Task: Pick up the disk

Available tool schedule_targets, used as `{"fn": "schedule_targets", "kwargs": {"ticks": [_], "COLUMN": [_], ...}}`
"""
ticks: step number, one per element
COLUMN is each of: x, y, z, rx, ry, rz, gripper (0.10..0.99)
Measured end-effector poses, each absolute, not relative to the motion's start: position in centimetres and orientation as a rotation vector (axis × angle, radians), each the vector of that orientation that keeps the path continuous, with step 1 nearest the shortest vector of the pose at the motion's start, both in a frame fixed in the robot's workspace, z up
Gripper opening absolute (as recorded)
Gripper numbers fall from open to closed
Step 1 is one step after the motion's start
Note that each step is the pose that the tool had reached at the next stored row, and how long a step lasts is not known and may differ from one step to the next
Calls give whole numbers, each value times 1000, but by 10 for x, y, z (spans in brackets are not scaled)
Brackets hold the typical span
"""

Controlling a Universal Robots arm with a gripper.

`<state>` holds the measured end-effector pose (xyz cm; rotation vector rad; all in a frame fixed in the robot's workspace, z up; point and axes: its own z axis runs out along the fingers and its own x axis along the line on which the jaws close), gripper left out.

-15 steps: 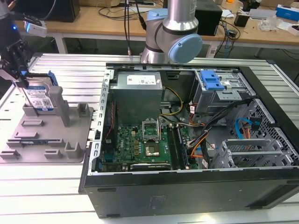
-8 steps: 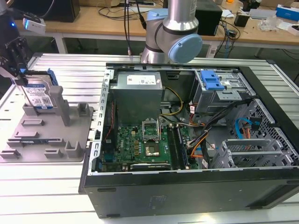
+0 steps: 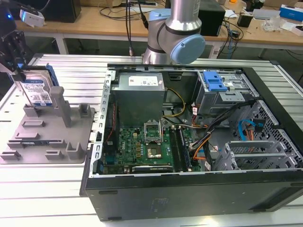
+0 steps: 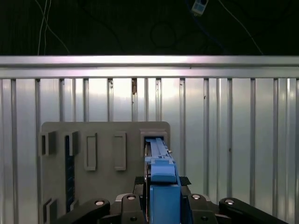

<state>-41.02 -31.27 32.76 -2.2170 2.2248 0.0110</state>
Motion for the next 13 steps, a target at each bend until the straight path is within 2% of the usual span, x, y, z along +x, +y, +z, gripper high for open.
{"fn": "schedule_targets", "kwargs": {"ticks": [10, 13], "x": [-410, -410], "y": [-313, -314], "z": [359, 385], "rx": [-2211, -2211], "ry": [2219, 2218], "rz": [23, 25], "gripper": [365, 365]}}
